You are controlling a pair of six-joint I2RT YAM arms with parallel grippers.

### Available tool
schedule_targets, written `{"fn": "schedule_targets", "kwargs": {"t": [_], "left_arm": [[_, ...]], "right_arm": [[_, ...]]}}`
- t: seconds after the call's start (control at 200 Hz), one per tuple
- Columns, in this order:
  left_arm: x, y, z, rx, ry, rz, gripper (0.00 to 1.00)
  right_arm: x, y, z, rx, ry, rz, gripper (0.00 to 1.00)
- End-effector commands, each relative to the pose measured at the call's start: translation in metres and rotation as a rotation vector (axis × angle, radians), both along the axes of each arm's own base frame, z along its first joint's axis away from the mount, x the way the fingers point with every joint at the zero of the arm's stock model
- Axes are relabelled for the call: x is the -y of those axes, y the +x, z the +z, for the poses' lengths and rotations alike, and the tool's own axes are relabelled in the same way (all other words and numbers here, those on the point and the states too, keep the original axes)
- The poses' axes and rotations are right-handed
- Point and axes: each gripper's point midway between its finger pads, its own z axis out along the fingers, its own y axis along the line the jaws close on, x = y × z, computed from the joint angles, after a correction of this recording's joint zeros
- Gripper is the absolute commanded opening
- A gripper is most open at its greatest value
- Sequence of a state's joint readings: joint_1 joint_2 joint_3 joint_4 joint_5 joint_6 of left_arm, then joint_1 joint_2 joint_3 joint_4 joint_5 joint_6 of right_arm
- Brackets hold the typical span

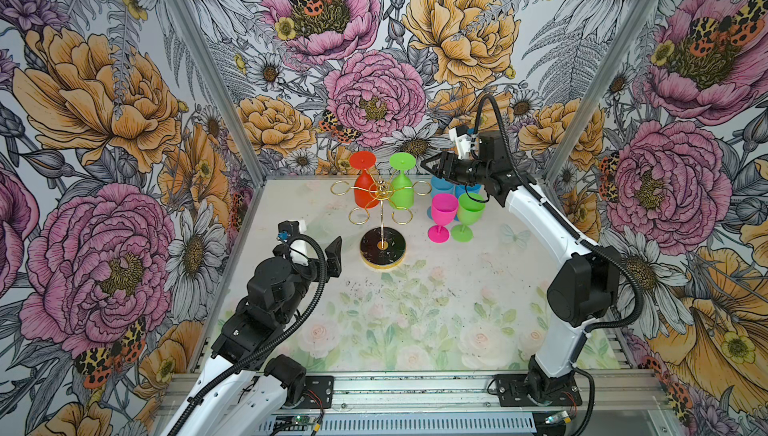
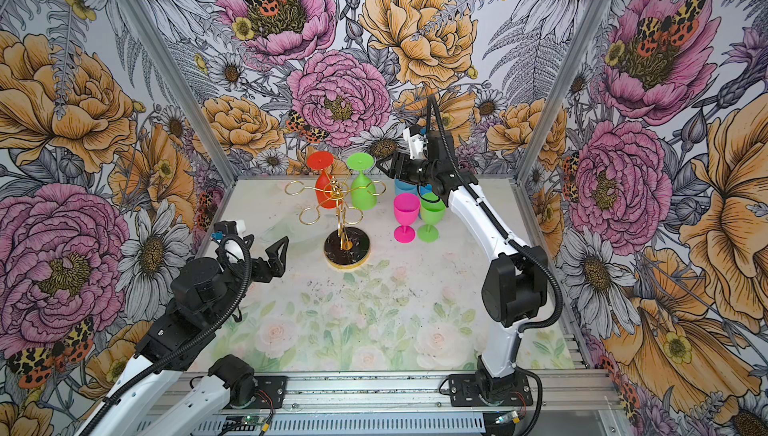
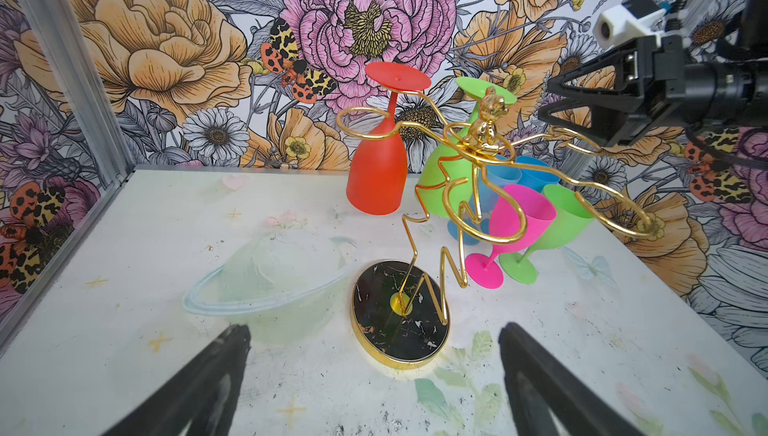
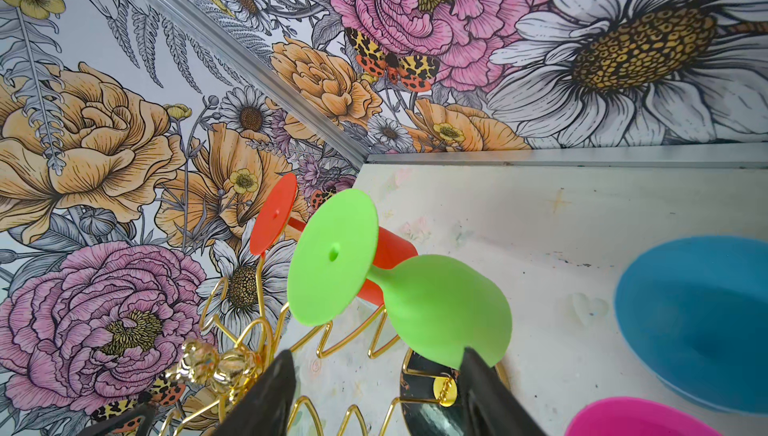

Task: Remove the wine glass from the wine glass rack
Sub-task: 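Raise the right gripper and reach to the other green glass's foot on the rack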

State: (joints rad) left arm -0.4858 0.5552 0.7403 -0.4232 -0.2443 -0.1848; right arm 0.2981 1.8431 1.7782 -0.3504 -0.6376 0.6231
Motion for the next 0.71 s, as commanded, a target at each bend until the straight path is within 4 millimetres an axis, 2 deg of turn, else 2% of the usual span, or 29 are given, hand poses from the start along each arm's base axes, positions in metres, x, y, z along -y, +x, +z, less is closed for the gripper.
{"fn": "schedule_targets", "kwargs": {"t": [0.0,0.36,0.701], "left_arm": [[0.0,-0.004,-0.006,-0.009,-0.008,-0.012,0.95],[0.003,-0.008,-0.002,0.007,-0.009,-0.033,0.95],[0.003,-0.009,-0.002,0.01,-0.004,-0.037,0.96]], "right_arm": [[-0.014,0.005,0.02,0.045,0.059,0.03,0.62],[-0.032,0.016,0.011,0.024,0.092,0.077,0.58],[-0.041,0.023,0.005,-0.01,0.132,0.09,0.43]]}}
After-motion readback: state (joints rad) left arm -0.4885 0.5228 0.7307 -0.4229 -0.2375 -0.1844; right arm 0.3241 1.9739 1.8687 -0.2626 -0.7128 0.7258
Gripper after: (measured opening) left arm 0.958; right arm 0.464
